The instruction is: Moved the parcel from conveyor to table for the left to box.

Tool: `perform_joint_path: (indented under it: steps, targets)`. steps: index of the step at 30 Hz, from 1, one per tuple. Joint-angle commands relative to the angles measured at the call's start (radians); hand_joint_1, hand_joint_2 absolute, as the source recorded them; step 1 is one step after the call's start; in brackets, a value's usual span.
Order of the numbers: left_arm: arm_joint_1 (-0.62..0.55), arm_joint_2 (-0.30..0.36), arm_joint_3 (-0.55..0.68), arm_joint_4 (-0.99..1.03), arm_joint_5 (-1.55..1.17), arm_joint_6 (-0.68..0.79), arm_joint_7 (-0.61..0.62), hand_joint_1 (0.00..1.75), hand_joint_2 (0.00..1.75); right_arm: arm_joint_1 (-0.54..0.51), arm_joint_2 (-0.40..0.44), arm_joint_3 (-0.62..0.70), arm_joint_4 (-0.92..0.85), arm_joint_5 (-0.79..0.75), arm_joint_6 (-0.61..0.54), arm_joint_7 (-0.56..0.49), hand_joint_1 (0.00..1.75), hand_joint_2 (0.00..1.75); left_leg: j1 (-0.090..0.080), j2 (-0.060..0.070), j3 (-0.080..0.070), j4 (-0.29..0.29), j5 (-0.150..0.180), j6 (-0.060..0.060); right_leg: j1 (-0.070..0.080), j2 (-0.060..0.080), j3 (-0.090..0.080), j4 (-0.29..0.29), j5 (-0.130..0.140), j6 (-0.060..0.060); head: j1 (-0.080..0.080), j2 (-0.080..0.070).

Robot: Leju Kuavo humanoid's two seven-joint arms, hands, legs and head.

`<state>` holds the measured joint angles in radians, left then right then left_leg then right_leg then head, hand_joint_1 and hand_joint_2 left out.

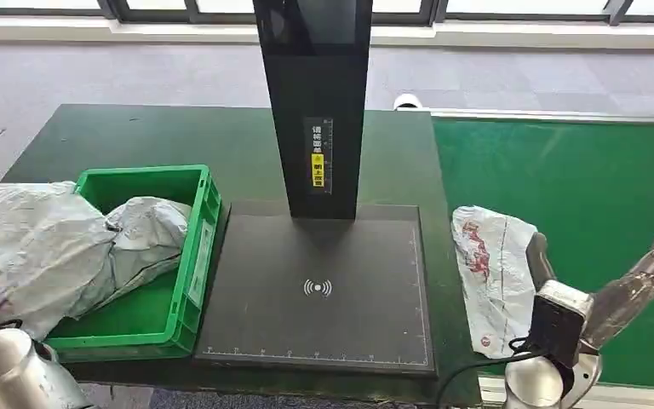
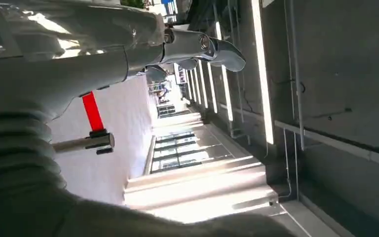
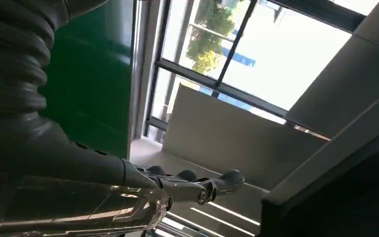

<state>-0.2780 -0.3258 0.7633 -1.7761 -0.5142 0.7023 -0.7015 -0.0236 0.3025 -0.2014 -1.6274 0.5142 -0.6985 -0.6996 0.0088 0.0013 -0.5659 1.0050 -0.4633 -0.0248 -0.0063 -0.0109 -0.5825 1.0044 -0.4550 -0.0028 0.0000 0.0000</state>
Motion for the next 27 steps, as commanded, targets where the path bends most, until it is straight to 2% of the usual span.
perform_joint_path:
  steps: [1, 14, 19, 21, 23, 24, 26, 27]
  targets:
    - [-0.022, -0.023, 0.056, 0.001, 0.004, -0.004, 0.003, 0.00, 0.00, -0.052, 0.047, -0.072, 0.036, -0.006, 0.000, 0.001, 0.00, 1.75, 0.000, 0.002, 0.001, -0.001, 0.000, 0.000, 0.000, 0.002, 0.000, -0.001, 0.001, 0.000, 0.000, 0.000]
    - [-0.036, -0.023, 0.041, 0.013, -0.006, -0.004, 0.003, 0.00, 0.00, -0.053, 0.047, -0.101, 0.031, -0.018, 0.000, 0.001, 0.00, 1.75, 0.000, 0.001, 0.000, 0.000, 0.001, 0.000, 0.000, 0.002, 0.000, 0.000, 0.001, 0.000, 0.000, 0.000]
    - [-0.008, -0.023, 0.035, -0.004, 0.005, -0.004, 0.003, 0.00, 0.00, -0.065, 0.047, -0.091, 0.048, -0.008, 0.000, 0.001, 0.00, 1.75, 0.000, 0.002, 0.001, -0.001, 0.001, 0.000, 0.000, 0.003, 0.000, -0.001, 0.001, 0.000, 0.000, 0.000]
    - [0.016, -0.023, -0.007, -0.017, 0.047, -0.004, 0.003, 0.00, 0.00, -0.065, 0.047, -0.090, 0.053, -0.006, 0.000, 0.001, 0.00, 1.75, -0.001, 0.001, 0.001, 0.000, 0.000, 0.000, -0.001, 0.002, 0.000, 0.000, 0.001, 0.000, 0.000, 0.000]
    - [0.142, -0.023, -0.321, 0.013, 0.277, -0.004, 0.003, 0.00, 0.00, -0.067, 0.047, -0.114, 0.076, -0.005, 0.000, 0.001, 0.00, 1.75, 0.000, 0.000, 0.001, -0.001, 0.000, 0.000, 0.000, 0.001, 0.000, -0.001, 0.001, 0.000, 0.000, 0.000]
    - [0.185, -0.006, -0.442, 0.010, 0.400, -0.082, 0.014, 0.00, 1.75, -0.065, 0.047, -0.120, 0.089, -0.015, 0.000, 0.002, 0.00, 1.75, 0.000, -0.001, 0.001, -0.002, 0.001, 0.001, 0.000, 0.000, 0.001, -0.002, 0.001, 0.000, 0.000, 0.000]
    - [0.185, -0.006, -0.442, 0.010, 0.400, -0.082, 0.014, 0.00, 1.75, -0.065, 0.047, -0.120, 0.089, -0.015, 0.000, 0.002, 0.00, 1.75, 0.000, -0.004, 0.001, -0.001, 0.001, 0.000, 0.000, -0.003, 0.001, -0.002, 0.000, 0.000, 0.000, 0.000]
    - [0.223, 0.064, -0.534, -0.007, 0.651, -0.333, 0.048, 0.00, 1.75, -0.062, 0.047, -0.125, 0.113, -0.001, 0.000, 0.042, 0.00, 1.75, 0.000, -0.004, 0.000, -0.001, 0.001, 0.001, 0.000, -0.003, 0.000, -0.002, 0.000, 0.000, 0.000, 0.000]
